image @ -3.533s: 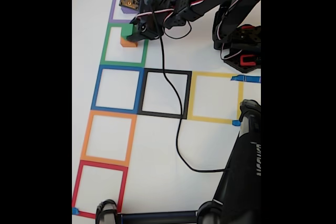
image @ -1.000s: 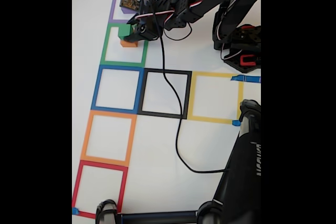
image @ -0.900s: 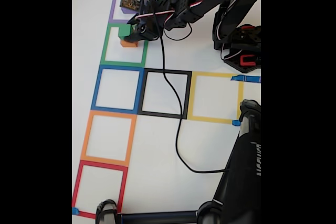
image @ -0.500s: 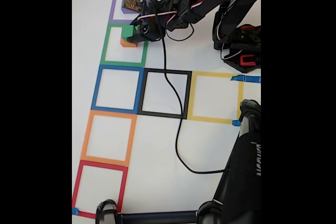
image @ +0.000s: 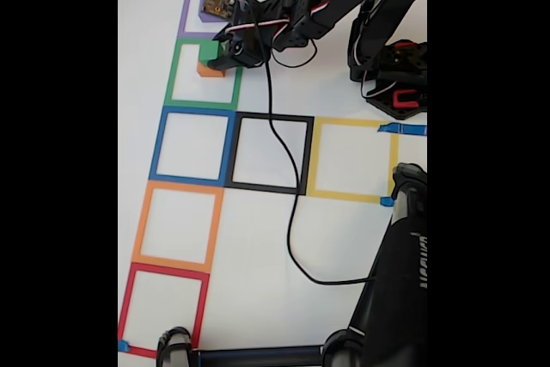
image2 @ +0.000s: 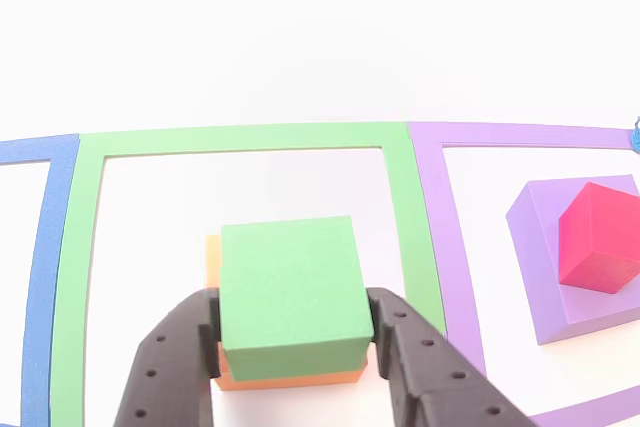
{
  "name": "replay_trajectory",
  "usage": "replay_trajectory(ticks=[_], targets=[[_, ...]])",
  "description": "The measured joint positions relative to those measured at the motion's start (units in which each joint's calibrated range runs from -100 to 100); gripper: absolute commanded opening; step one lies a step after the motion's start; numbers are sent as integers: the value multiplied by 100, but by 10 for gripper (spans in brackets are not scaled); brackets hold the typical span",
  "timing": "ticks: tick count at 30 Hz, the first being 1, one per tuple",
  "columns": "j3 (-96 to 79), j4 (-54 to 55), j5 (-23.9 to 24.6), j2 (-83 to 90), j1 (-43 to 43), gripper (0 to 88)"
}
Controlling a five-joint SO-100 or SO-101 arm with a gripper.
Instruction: Tower of hanoi
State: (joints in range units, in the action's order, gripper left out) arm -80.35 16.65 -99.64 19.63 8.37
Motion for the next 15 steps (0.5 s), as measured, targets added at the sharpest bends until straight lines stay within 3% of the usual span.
replay_trajectory(ticks=[15], targets=[[-151, 242, 0, 0, -35, 207]])
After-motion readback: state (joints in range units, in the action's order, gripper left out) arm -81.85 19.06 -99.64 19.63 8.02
